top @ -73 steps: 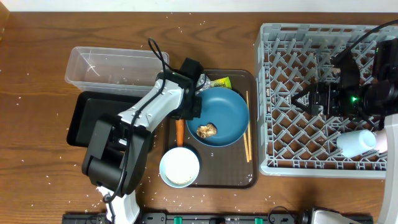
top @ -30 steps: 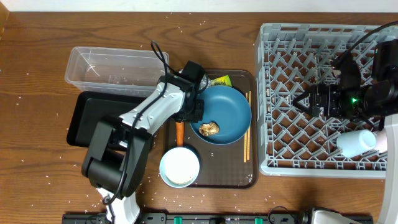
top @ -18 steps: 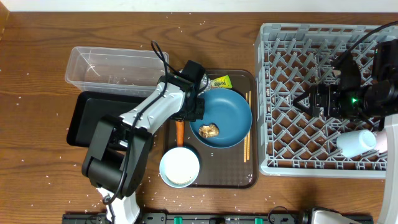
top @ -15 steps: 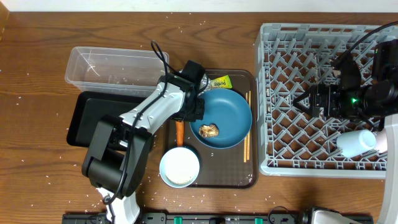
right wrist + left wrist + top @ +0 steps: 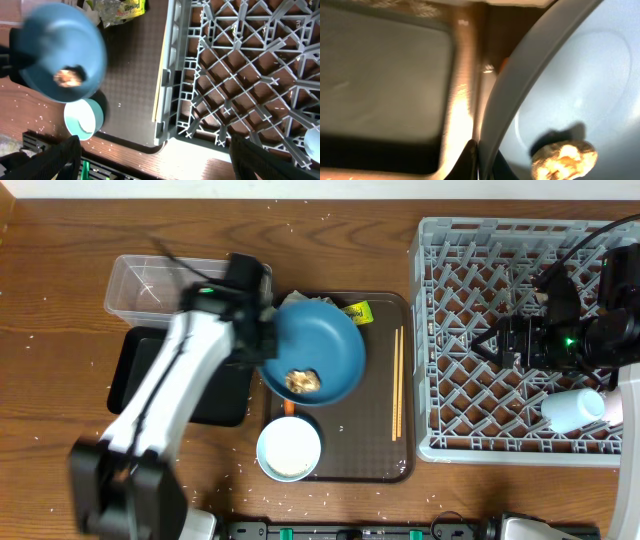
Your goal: Sort waste into correct bins and load items into the dishwasher rack
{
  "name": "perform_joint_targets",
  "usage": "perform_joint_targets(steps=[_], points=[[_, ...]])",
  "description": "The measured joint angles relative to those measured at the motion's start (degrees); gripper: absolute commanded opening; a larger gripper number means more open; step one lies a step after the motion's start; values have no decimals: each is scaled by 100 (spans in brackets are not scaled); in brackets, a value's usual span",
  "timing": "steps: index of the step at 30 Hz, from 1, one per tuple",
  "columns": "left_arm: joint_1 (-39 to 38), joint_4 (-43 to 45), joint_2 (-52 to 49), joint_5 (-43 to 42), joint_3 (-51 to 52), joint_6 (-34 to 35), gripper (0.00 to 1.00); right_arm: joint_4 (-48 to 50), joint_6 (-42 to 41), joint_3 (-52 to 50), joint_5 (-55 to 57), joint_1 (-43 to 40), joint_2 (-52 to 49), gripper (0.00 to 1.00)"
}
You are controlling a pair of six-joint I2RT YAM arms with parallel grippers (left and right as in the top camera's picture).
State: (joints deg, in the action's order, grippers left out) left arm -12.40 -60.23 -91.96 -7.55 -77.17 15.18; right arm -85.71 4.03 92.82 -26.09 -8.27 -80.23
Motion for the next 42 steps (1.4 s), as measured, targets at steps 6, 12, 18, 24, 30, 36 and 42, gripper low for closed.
perform_joint_targets(steps=[6, 12, 18, 24, 30, 36, 42], points=[[715, -1078, 966, 975, -96, 4, 6, 0, 0, 0, 2, 0, 0, 86], [1246, -1897, 1495, 3206, -127, 544, 6, 13, 0, 0, 0, 0, 0, 86], [1263, -2271, 1397, 4614, -136, 1193, 6, 44, 0, 0, 2, 0, 0, 87], [1226, -2065, 839, 5626, -136, 1668, 6, 70, 0, 0, 2, 0, 0, 87], [476, -2371, 415, 6190, -136, 1805, 6, 92, 0, 0, 0, 0, 0, 87], [-46, -2330, 387, 6942, -136, 1818, 6, 87, 0, 0, 0, 0, 0, 88], [-2, -2400, 387, 7291, -136, 1834, 6, 90, 0, 0, 2, 0, 0, 88]])
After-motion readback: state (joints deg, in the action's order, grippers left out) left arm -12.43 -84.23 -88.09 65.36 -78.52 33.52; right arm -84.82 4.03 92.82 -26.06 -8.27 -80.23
